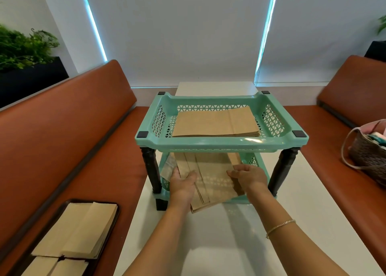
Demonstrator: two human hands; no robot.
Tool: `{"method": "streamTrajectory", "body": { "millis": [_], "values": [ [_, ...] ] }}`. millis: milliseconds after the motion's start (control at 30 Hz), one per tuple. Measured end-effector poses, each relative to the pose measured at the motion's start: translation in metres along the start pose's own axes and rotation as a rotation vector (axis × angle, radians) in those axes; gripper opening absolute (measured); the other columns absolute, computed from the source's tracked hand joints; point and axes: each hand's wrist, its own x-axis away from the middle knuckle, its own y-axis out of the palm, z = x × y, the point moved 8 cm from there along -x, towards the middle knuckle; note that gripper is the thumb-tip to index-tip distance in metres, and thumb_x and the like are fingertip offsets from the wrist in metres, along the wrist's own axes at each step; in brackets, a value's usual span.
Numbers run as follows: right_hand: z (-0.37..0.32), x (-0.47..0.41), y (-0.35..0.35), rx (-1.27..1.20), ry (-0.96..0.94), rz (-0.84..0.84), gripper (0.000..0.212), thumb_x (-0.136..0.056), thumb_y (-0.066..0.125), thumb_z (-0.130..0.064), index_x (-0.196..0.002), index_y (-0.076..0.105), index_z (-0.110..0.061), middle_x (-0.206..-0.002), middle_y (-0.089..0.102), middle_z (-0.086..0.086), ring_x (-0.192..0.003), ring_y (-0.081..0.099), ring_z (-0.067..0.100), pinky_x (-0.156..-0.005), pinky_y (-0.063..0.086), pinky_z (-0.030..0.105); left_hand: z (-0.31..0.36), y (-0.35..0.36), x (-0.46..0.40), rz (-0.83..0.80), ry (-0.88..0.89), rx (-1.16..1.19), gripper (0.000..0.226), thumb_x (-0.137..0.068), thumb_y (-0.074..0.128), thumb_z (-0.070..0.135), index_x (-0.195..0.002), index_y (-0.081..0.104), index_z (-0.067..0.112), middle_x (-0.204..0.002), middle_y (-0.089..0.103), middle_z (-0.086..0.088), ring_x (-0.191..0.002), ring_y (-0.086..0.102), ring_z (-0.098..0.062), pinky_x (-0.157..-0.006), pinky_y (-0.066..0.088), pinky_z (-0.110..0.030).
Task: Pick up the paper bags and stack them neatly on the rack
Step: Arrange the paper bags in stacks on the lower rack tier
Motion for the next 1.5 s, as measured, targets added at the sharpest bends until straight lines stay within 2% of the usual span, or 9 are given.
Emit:
{"method": "streamTrajectory", "body": {
  "millis": [200, 333, 500, 800, 1000, 1133, 1333, 1400, 1500],
  "values": [
    [-0.009, -0.002, -0.009, -0.014, -0.076, 0.045, 0.028, -0.091, 0.058, -0.016, -0.119, 0.062, -0.013, -0.105, 0.063, 0.008, -0.089, 0.061, 0.026, -0.063, 0.051, 0.028, -0.010, -0.001, -0.008, -0.017, -0.032, -0.039, 0.066, -0.088, 0.063, 0.016, -0.146, 0.032, 0.018, -0.147, 0.038, 0.000, -0.133, 0.038, -0.024, -0.111, 0.032, -0.038],
    [-0.008, 0.003, 0.004, -0.014, -0.067, -0.046, 0.019, -0.091, 0.059, -0.019, -0.107, 0.066, -0.011, -0.083, 0.063, 0.004, -0.080, 0.059, 0.025, -0.079, 0.053, 0.038, -0.012, 0.006, -0.006, -0.056, -0.068, 0.034, 0.054, -0.089, 0.063, 0.012, -0.139, 0.043, 0.016, -0.139, 0.048, -0.002, -0.125, 0.048, -0.024, -0.106, 0.040, -0.043],
    [-0.003, 0.012, 0.020, 0.047, -0.027, -0.176, 0.010, -0.087, 0.064, -0.025, -0.082, 0.065, -0.017, -0.082, 0.064, 0.004, -0.078, 0.060, 0.022, -0.071, 0.052, 0.034, -0.012, 0.012, -0.002, -0.120, -0.102, 0.077, 0.034, -0.093, 0.057, 0.014, -0.126, 0.054, 0.017, -0.113, 0.066, -0.004, -0.104, 0.062, -0.025, -0.092, 0.051, -0.043],
    [-0.006, 0.003, -0.001, -0.168, -0.025, -0.101, 0.007, -0.090, 0.058, -0.011, -0.086, 0.062, -0.016, -0.087, 0.066, 0.009, -0.082, 0.063, 0.028, -0.081, 0.054, 0.044, -0.026, 0.003, -0.007, -0.079, -0.274, 0.231, 0.045, -0.095, 0.053, 0.034, -0.138, 0.044, 0.024, -0.134, 0.054, -0.007, -0.119, 0.054, -0.029, -0.099, 0.044, -0.052],
    [-0.002, 0.008, 0.006, -0.239, 0.009, -0.127, 0.009, -0.085, 0.064, -0.007, -0.085, 0.065, -0.016, -0.091, 0.068, 0.008, -0.087, 0.064, 0.028, -0.085, 0.053, 0.045, -0.018, 0.011, -0.005, -0.133, -0.160, 0.104, 0.042, -0.099, 0.045, 0.022, -0.141, 0.041, 0.018, -0.129, 0.055, -0.001, -0.111, 0.055, -0.017, -0.091, 0.048, -0.033],
    [-0.002, 0.013, 0.016, -0.166, -0.003, -0.171, 0.004, -0.085, 0.065, -0.009, -0.088, 0.064, -0.011, -0.085, 0.067, 0.006, -0.074, 0.062, 0.020, -0.068, 0.054, 0.035, -0.018, 0.012, -0.005, -0.112, -0.132, 0.095, 0.043, -0.099, 0.045, 0.019, -0.142, 0.039, 0.017, -0.138, 0.049, -0.003, -0.125, 0.047, -0.021, -0.106, 0.037, -0.038],
    [0.009, 0.020, 0.040, 0.072, 0.019, -0.267, 0.010, -0.086, 0.065, -0.026, -0.079, 0.061, -0.020, -0.078, 0.062, 0.000, -0.072, 0.057, 0.015, -0.062, 0.048, 0.028, -0.021, 0.015, -0.004, -0.086, -0.133, 0.107, 0.042, -0.099, 0.045, 0.027, -0.140, 0.042, 0.022, -0.133, 0.054, -0.008, -0.114, 0.056, -0.026, -0.092, 0.051, -0.042],
    [0.011, 0.022, 0.043, 0.115, 0.026, -0.280, 0.012, -0.086, 0.066, -0.030, -0.090, 0.065, -0.019, -0.088, 0.065, 0.001, -0.083, 0.061, 0.019, -0.072, 0.052, 0.032, -0.024, 0.016, 0.000, -0.075, -0.159, 0.155, 0.039, -0.099, 0.045, 0.027, -0.138, 0.045, 0.023, -0.127, 0.058, -0.008, -0.107, 0.059, -0.025, -0.079, 0.054, -0.036],
    [0.011, 0.025, 0.045, 0.107, 0.025, -0.355, 0.023, -0.085, 0.067, -0.028, -0.104, 0.066, -0.015, -0.099, 0.068, 0.005, -0.093, 0.064, 0.022, -0.085, 0.053, 0.038, -0.023, 0.017, 0.003, -0.086, -0.234, 0.282, 0.039, -0.097, 0.043, 0.043, -0.129, 0.052, 0.024, -0.115, 0.064, -0.008, -0.103, 0.062, -0.027, -0.087, 0.053, -0.045]
  ]
}}
